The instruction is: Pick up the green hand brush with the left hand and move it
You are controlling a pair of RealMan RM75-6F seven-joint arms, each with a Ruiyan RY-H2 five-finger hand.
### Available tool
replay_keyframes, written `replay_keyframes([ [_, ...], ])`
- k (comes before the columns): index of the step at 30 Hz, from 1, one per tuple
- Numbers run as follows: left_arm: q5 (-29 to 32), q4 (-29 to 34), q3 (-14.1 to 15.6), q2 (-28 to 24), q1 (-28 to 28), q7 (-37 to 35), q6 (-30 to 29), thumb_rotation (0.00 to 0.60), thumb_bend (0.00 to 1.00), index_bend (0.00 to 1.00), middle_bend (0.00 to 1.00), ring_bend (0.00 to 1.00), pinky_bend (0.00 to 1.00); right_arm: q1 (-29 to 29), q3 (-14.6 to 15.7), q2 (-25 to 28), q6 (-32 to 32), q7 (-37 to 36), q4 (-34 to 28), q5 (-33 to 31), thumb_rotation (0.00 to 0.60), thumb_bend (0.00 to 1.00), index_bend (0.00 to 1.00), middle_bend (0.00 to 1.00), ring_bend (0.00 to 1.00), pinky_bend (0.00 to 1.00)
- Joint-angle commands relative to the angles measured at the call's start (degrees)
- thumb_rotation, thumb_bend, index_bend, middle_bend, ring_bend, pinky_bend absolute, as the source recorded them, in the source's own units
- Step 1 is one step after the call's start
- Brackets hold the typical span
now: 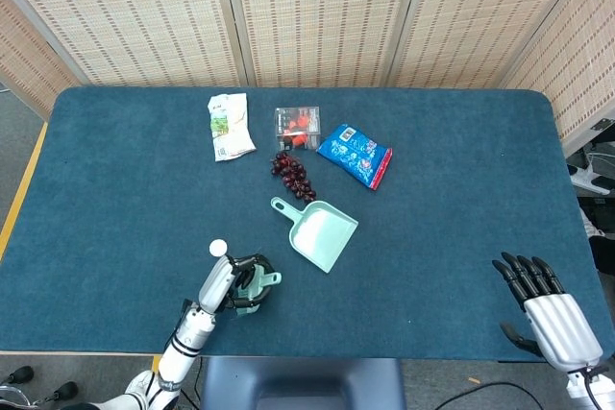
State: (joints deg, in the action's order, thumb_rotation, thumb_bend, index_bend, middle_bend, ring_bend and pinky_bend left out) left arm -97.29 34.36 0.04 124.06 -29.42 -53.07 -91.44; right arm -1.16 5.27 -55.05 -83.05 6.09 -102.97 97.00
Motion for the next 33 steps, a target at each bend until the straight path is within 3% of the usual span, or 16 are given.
replay_keyframes([
  [1, -0.57, 1.31, 0.01, 0.75, -1.06, 0.42, -0.11, 0.6, 0.68, 0.8, 0.92, 0.83, 0.89, 0.07, -0.05, 0.13, -0.21, -0.28, 0.08, 0.0, 0.6, 0.21, 0.0, 0.0, 0.0, 0.0],
  [9, -0.5, 5.59, -3.48, -2.68, -4.01, 4.49, -3.09, 0.6, 0.68, 0.8, 0.91, 0.83, 0.89, -0.05, -0.04, 0.23, 0.0, -0.71, 0.26, 0.02, 0.6, 0.21, 0.0, 0.0, 0.0, 0.0],
  [16, 3.21, 3.37, -6.37, -8.62, -4.66, 4.7, 0.3, 0.6, 0.68, 0.8, 0.91, 0.83, 0.89, 0.08, 0.15, 0.17, -0.13, -0.33, 0.04, 0.43, 0.6, 0.22, 0.0, 0.0, 0.0, 0.0],
  [24, 4.65, -5.87, -4.38, -6.67, -4.36, 0.61, 6.29, 0.6, 0.68, 0.8, 0.91, 0.83, 0.89, 0.65, 0.19, 0.25, -1.29, -0.11, -0.14, 0.9, 0.6, 0.21, 0.0, 0.0, 0.0, 0.0],
  [33, 3.29, -11.38, -2.0, -2.34, -4.71, -1.49, 5.62, 0.6, 0.67, 0.8, 0.91, 0.83, 0.89, 0.93, 0.11, 0.52, -2.01, -0.81, 0.07, 1.11, 0.6, 0.21, 0.0, 0.0, 0.0, 0.0],
])
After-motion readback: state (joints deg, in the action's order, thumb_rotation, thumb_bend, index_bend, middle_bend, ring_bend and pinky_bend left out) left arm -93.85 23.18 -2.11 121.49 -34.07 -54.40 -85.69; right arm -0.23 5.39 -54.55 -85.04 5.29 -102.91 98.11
